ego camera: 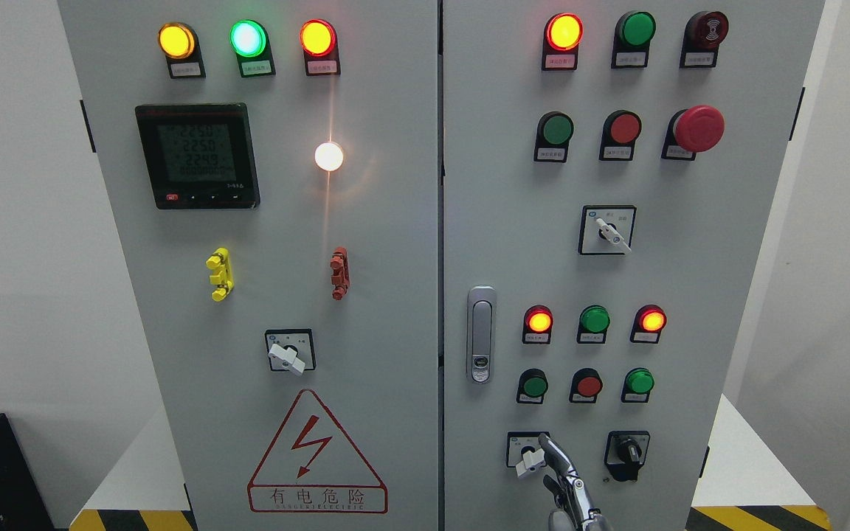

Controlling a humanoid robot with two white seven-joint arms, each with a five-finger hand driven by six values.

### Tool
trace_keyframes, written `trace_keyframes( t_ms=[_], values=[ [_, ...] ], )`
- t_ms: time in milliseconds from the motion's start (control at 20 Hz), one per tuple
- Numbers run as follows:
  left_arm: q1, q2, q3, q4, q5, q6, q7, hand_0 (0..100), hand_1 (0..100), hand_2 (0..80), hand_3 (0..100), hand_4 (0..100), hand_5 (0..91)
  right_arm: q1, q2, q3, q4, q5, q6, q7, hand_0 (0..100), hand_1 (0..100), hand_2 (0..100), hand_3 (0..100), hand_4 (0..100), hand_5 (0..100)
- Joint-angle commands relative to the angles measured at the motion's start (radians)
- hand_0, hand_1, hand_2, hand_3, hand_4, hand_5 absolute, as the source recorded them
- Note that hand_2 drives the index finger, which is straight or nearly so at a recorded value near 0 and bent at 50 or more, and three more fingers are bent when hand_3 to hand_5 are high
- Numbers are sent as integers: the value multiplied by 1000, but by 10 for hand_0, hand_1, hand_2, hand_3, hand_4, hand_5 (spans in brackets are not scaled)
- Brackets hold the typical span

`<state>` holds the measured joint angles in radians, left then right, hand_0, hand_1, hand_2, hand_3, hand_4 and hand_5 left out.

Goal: Release door handle
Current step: 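Raise the right hand up toward the silver door handle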

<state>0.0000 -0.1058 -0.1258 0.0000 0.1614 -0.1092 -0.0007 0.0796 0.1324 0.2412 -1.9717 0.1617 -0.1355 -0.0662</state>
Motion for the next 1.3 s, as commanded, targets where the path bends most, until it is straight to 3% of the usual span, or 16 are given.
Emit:
trace_keyframes(
  t_ms=[0,451,551,601,651,701,801,851,1052,1252],
  values=[
    [-26,0,0,29,0,0,1,120,556,0,0,0,0,0,-1,0,-21,-4,1,0,294,0,0,80,94,61],
    [-26,0,0,29,0,0,1,120,556,0,0,0,0,-3,-1,1,-23,9,4,2,274,0,0,117,121,68],
    [-26,0,0,29,0,0,1,120,556,0,0,0,0,-11,-1,1,-23,24,14,0,250,136,0,252,295,192],
    [-26,0,0,29,0,0,1,120,556,0,0,0,0,-17,-1,1,-24,51,22,0,268,196,0,407,436,324],
    [-26,0,0,29,1,0,1,120,556,0,0,0,0,-21,-1,0,-24,102,24,0,277,228,0,460,491,392],
    [-26,0,0,29,0,0,1,120,556,0,0,0,0,-26,-1,-2,-23,166,25,0,303,264,0,562,617,596],
    [-26,0,0,29,0,0,1,120,556,0,0,0,0,-29,-2,-2,-19,298,25,-3,319,279,0,623,705,702],
    [-26,0,0,29,0,0,1,120,556,0,0,0,0,-32,-2,-2,-18,349,25,-6,337,305,0,740,821,835],
    [-26,0,0,29,1,0,1,120,556,0,0,0,0,-70,-1,0,-13,453,39,-12,364,309,0,884,930,1000],
    [-26,0,0,29,0,0,1,120,556,0,0,0,0,-115,1,9,4,648,43,-32,349,298,0,929,972,1000]
  ],
)
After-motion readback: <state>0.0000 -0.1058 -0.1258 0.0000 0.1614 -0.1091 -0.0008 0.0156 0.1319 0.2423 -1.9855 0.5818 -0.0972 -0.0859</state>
